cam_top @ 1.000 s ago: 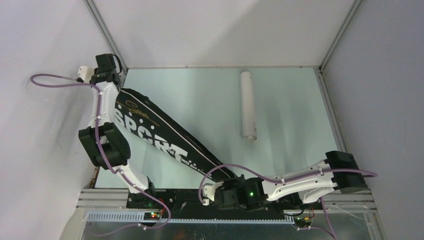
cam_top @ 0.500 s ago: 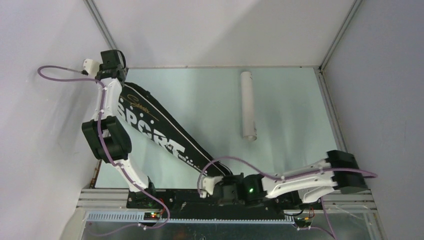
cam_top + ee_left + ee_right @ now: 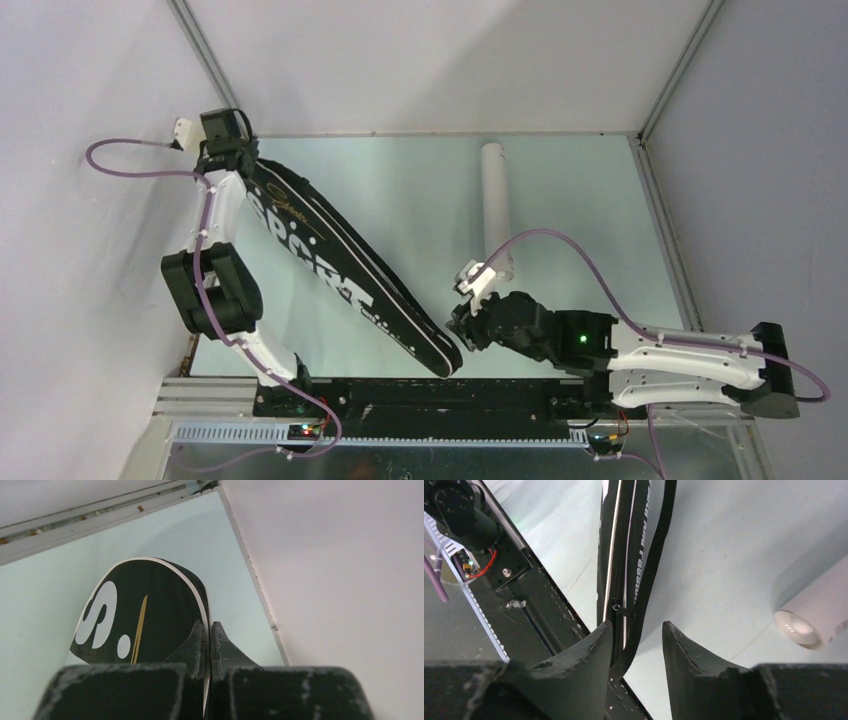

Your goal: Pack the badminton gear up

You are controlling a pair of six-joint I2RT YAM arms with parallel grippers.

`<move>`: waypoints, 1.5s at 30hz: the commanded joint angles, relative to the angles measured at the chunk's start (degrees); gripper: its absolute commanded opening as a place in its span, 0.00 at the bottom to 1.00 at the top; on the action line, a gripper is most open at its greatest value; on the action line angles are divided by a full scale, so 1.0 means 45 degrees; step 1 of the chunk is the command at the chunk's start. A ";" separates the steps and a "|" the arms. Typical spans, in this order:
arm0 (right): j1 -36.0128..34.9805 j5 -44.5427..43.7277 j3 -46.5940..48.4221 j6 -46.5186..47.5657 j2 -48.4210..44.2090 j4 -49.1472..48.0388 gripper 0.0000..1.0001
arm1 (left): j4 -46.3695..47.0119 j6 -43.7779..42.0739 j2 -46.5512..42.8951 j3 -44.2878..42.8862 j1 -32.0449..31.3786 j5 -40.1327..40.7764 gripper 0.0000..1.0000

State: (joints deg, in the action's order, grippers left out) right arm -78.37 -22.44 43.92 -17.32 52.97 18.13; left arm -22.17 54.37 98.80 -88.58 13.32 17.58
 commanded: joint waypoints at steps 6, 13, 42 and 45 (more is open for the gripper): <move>0.2477 0.5987 -0.0686 -0.0832 0.1358 -0.2606 0.65 | 0.1691 -0.0076 -0.1049 0.0589 -0.0070 -0.1328 0.00; 0.3829 0.8949 -0.1353 -0.0908 0.2199 -0.4236 0.68 | 0.1831 -0.0017 -0.0989 0.0550 -0.0070 -0.1560 0.00; 0.4409 1.0564 -0.1649 -0.0357 0.4204 -0.4552 0.38 | 0.1848 -0.0090 -0.0839 0.0506 -0.0070 -0.1548 0.00; 0.4435 1.0487 -0.1864 -0.0439 0.3947 -0.4575 0.24 | 0.1842 -0.0123 -0.0839 0.0470 -0.0070 -0.1512 0.00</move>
State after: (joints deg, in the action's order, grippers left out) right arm -58.72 24.32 36.71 -19.49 72.58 -1.23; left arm -17.89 54.43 97.38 -85.69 13.30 11.31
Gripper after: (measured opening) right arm 0.320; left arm 0.016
